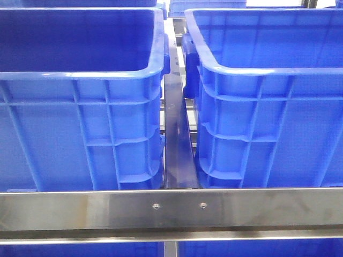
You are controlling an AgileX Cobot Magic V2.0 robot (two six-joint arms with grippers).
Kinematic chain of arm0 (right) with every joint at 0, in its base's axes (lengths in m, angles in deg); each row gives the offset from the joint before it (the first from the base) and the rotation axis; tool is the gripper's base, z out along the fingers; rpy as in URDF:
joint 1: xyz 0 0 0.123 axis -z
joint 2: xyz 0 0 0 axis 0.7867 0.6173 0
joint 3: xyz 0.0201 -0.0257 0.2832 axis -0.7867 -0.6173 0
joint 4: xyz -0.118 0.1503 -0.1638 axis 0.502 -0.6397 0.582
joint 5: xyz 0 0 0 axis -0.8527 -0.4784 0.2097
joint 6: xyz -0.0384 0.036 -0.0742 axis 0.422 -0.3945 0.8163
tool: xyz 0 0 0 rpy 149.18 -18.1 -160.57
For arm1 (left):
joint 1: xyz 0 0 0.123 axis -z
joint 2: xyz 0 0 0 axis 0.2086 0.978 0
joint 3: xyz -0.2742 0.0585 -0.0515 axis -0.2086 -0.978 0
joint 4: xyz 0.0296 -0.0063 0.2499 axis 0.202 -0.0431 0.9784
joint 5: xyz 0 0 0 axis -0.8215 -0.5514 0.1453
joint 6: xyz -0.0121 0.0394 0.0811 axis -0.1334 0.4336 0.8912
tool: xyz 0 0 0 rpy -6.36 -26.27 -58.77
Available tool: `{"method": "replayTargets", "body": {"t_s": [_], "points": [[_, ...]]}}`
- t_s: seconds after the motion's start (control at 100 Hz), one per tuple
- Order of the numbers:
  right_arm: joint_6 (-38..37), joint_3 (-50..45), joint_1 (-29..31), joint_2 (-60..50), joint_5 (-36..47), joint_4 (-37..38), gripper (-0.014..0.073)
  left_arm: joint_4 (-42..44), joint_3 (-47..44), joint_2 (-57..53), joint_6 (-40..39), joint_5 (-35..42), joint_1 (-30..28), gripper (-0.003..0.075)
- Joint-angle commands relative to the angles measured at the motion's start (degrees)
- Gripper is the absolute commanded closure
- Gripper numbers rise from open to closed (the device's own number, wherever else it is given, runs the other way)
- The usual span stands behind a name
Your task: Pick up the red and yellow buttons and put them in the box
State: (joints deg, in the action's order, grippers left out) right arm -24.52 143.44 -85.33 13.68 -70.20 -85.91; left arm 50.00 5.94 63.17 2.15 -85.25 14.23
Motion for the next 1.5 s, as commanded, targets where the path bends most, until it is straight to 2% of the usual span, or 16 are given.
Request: {"method": "replayTargets", "body": {"t_s": [0.0, 0.19, 0.36, 0.56, 0.71, 0.78, 0.85, 0.97, 1.09, 1.12, 1.28, 1.49], "points": [[0.5, 1.87, 2.24, -2.91, -2.11, -3.4, 0.0537, 1.14, 1.6, -2.43, -1.18, 4.43, -2.2, 0.0083], [0.44, 1.87, 6.73, -2.91, -4.63, -3.4, 0.0537, 3.72, 1.07, -7.0, -1.69, 2.9, -9.58, 0.0083], [0.44, 0.42, 10.09, -3.05, -5.28, -3.4, 0.0537, 8.72, -4.3, -13.37, -6.99, 3.59, -14.63, 0.0083], [0.44, -4.41, 14.02, -4.5, -6.13, -3.4, 0.0537, 12.7, -13.34, -23.8, -11.63, 4.18, -15.83, 0.0083], [0.44, -8.19, 17.58, -6.02, -6.54, -3.4, 0.0537, 12.82, -18.57, -32.44, -12.17, 4.18, -15.83, 0.0092], [0.5, -9.72, 19.48, -6.88, -6.54, -3.4, 0.0537, 12.44, -20.31, -35.77, -12.17, 4.18, -15.83, 0.0135], [0.5, -11.02, 21.44, -7.71, -6.81, -3.39, 0.0537, 12.2, -21.62, -38.51, -12.17, 4.06, -15.83, 0.0216], [0.5, -13.28, 24.98, -9.12, -8.05, -3.33, 0.0537, 12.2, -22.98, -41.52, -12.17, 4.06, -15.83, 0.043], [0.5, -15.39, 28.85, -10.29, -8.42, -3.26, 0.0537, 12.2, -23.48, -41.86, -12.17, 4.06, -15.83, 0.0695], [0.5, -15.81, 29.82, -10.44, -8.35, -3.26, 0.0537, 12.2, -23.48, -41.86, -12.17, 4.18, -15.83, 0.0741], [0.45, -17.88, 35.91, -10.55, -7.23, -3.26, 0.0537, 12.3, -23.48, -41.86, -12.17, 4.31, -15.83, 0.0739], [-0.19, -19.87, 42.9, -9.86, 0.47, -3.6, 0.0537, 12.3, -23.48, -41.86, -12.17, 4.31, -15.83, 0.0739]]}}
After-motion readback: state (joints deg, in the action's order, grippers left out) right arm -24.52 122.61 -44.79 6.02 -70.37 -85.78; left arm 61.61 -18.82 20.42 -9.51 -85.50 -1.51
